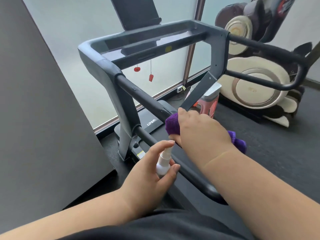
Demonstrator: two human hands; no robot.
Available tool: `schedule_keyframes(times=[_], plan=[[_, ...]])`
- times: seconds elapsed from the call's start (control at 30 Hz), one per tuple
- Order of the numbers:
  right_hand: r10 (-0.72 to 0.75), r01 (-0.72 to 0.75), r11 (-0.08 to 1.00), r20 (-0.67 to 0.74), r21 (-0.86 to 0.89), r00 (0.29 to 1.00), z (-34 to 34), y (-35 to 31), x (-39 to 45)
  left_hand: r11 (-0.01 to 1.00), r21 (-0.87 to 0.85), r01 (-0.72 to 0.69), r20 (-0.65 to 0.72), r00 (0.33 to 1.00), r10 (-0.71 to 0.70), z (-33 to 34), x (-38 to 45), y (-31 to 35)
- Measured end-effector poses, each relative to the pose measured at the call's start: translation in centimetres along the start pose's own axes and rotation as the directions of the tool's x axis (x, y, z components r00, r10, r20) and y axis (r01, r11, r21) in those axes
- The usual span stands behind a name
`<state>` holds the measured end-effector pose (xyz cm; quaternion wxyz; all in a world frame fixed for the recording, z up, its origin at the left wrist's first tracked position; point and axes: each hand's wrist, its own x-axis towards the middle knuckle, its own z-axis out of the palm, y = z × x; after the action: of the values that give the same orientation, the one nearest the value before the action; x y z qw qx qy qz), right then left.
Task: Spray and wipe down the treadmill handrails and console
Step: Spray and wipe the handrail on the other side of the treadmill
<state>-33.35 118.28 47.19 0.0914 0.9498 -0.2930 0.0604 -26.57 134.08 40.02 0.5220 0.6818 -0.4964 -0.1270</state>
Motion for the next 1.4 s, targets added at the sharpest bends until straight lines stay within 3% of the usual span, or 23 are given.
schedule_keyframes(times=[0.67, 0.8, 0.97, 1.17, 1.4], plan=[[0.109, -0.109, 0.983, -0.006, -0.146, 0.994, 1.4, -15.1, 21.7, 0.992, -0.121, 0.033, 0.082, 0.996, -0.024, -15.4, 7.6, -11.7], [0.077, -0.076, 0.988, 0.008, -0.132, 0.997, 1.1, -13.4, 19.5, 0.988, -0.154, 0.017, 0.136, 0.991, 0.004, -16.3, 7.9, -12.6], [0.090, -0.107, 0.980, -0.108, -0.169, 0.990, 2.0, -11.6, 14.7, 0.988, -0.156, -0.005, 0.158, 0.987, 0.030, -17.6, 8.9, -13.8], [0.074, -0.099, 0.949, -0.092, -0.300, 0.993, 2.5, -14.2, 19.0, 0.986, -0.163, 0.019, 0.163, 0.987, 0.008, -18.2, 9.2, -15.1], [0.073, -0.082, 0.970, -0.048, -0.228, 0.996, 2.1, -15.3, 21.4, 0.978, -0.209, 0.022, 0.187, 0.982, 0.018, -18.3, 9.3, -15.0]])
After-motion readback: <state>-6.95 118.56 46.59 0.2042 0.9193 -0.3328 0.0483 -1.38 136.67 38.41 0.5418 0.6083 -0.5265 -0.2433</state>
